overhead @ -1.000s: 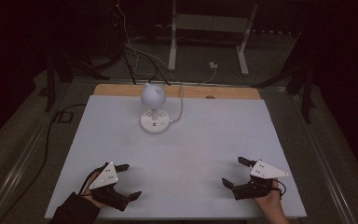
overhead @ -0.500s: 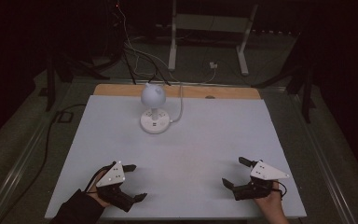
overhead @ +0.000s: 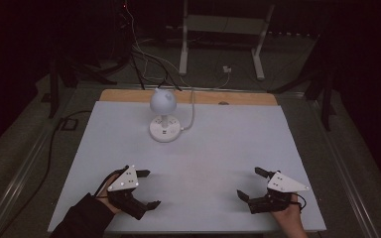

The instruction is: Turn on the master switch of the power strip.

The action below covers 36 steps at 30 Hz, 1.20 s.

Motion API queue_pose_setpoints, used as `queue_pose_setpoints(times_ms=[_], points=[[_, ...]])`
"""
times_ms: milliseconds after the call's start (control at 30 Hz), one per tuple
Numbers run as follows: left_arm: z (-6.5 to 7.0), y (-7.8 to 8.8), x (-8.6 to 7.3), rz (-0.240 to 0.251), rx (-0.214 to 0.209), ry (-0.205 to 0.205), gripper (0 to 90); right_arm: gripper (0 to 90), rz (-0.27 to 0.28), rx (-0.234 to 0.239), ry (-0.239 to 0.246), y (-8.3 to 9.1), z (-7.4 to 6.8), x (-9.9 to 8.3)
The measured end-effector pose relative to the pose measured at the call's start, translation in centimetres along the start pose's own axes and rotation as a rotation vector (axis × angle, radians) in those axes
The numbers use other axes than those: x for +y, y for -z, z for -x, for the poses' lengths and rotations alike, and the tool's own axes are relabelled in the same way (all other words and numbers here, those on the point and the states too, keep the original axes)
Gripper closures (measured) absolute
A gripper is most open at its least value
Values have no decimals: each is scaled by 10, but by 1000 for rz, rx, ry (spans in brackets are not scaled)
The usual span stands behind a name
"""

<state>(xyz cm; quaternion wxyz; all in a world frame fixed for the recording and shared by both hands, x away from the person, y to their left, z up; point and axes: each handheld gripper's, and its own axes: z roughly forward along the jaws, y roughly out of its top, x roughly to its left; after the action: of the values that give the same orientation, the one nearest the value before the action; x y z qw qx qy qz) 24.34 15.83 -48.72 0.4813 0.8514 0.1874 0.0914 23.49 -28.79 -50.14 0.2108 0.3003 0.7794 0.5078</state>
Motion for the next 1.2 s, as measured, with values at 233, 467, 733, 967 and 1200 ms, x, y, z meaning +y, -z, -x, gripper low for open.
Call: queue_pose_setpoints(times_ms=[233, 467, 733, 967, 1200], points=[[-4, -2, 12, -9, -5, -21, 2, 0, -5, 6, -7, 0, 1, 0], [-10, -5, 22, -1, 1, -29, 2, 0, 0, 6, -7, 1, 0, 0], [-17, -11, 32, -8, 5, -37, 2, 0, -2, 5, -10, 1, 0, 0], [-24, -16, 39, -1, 4, -24, 3, 0, -5, 3, -10, 1, 0, -1], [-29, -21, 48, 3, 14, -15, 3, 0, -6, 2, -13, 3, 0, -2]])
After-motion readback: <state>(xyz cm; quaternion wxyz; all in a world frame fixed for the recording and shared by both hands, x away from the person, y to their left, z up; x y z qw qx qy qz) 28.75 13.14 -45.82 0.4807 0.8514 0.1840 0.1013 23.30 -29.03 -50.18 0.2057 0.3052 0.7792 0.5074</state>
